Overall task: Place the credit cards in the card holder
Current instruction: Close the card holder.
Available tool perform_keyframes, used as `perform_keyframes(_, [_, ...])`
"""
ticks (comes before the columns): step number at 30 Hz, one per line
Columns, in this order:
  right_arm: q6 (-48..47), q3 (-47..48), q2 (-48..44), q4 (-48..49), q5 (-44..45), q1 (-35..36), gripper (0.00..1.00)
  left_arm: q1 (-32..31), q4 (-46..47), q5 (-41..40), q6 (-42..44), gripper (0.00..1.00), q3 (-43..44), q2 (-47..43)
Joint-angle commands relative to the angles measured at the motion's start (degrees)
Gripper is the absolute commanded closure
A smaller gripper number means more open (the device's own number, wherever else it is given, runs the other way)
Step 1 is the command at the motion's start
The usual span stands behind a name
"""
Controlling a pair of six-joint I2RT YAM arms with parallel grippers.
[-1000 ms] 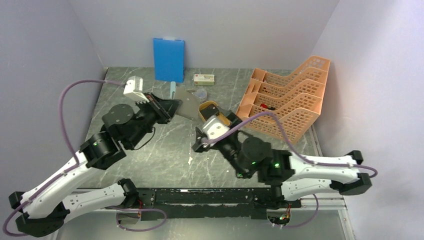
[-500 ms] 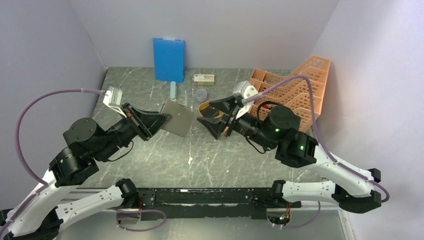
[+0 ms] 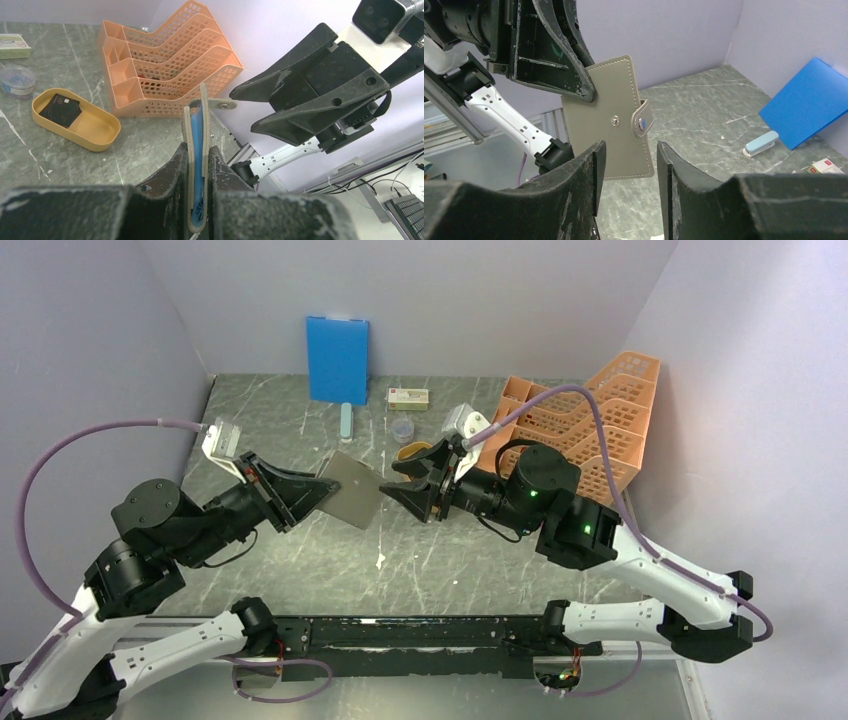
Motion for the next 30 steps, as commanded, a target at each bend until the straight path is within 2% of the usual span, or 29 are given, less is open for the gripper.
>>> perform_keyframes(1, [1.0, 1.6, 0.3, 1.6, 0.0, -0.4, 0.55, 0.2, 0.4, 3.0, 0.6, 0.95, 1.0, -1.1])
perform_keyframes(14, [2.4, 3.3, 3.0, 2.2, 0.1, -0.5, 0.57, 0.2, 0.0, 4.7, 0.5, 0.95, 0.8, -2.0])
perform_keyframes(17, [2.6, 3.7, 3.3, 2.2, -0.5, -0.5, 0.65, 0.1, -0.1, 4.7, 0.3, 0.95, 0.5, -2.2])
perform_keyframes(23, [2.7, 3.6, 3.2, 2.2, -0.8, -0.5, 0.88, 0.2, -0.1, 4.5, 0.2, 0.95, 0.2, -2.6])
perform_keyframes(28, [2.4, 4.4, 3.1, 1.4, -1.6, -0.5, 1.0, 0.2, -0.7, 3.4, 0.3, 0.95, 0.2, -2.9])
perform_keyframes(30, [2.1, 4.7, 3.0, 0.7, -2.0, -0.5, 1.0, 0.2, -0.9, 3.0, 0.3, 0.95, 0.3, -2.9])
